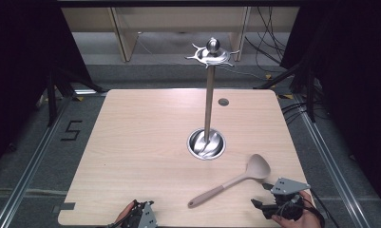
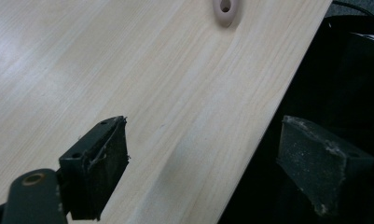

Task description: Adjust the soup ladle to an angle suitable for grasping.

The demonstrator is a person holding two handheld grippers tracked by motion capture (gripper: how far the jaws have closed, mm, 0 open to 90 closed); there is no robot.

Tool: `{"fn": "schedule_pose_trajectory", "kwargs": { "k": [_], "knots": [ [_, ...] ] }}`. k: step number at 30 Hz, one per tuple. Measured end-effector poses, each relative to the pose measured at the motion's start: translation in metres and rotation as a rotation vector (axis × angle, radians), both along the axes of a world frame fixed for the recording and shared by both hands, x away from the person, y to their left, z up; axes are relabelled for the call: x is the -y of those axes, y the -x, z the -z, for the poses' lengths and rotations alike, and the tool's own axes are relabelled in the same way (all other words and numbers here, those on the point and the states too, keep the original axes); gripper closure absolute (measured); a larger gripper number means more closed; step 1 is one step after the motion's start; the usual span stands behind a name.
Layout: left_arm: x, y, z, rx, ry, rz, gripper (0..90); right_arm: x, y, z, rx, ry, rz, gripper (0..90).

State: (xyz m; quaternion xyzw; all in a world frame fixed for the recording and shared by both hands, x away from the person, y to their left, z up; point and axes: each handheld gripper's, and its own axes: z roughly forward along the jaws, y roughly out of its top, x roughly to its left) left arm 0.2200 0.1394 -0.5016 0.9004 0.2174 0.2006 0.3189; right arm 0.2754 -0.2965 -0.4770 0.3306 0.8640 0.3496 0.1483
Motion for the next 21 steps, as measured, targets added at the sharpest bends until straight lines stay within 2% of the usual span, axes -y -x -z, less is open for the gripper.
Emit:
{"fn": "schedule_pose_trajectory", "kwargs": {
  "k": [1, 2, 6, 12, 14, 17, 18, 21],
  "knots": [
    [0.0, 0.0, 0.0, 0.0, 0.0, 0.0, 15.2, 0.0, 0.0, 0.0, 0.0, 0.0, 0.0, 31.1],
    [0.001, 0.0, 0.001, -0.01, 0.006, 0.01, 15.3, -0.004, -0.001, -0.001, 0.019, 0.001, -0.018, 32.5],
    [0.001, 0.0, 0.0, -0.002, 0.002, 0.002, 15.2, -0.012, -0.002, -0.004, 0.012, 0.019, -0.036, 33.9],
    [0.001, 0.0, 0.001, 0.003, -0.002, -0.002, 15.2, -0.026, -0.006, -0.008, 0.026, 0.046, -0.103, 38.2],
    [0.001, 0.0, 0.0, -0.001, 0.0, 0.002, 15.3, -0.027, -0.006, -0.009, 0.024, 0.049, -0.109, 39.0],
    [0.002, 0.001, 0.001, 0.001, -0.003, 0.002, 15.3, -0.035, -0.01, -0.009, 0.033, 0.059, -0.13, 39.0],
    [0.002, 0.001, 0.001, 0.0, -0.002, 0.004, 15.3, -0.036, -0.011, -0.01, 0.011, 0.072, -0.139, 39.0],
    [0.002, 0.001, 0.0, 0.0, -0.001, 0.005, 15.2, -0.044, -0.017, -0.012, 0.022, 0.083, -0.153, 38.9]
  ]
}}
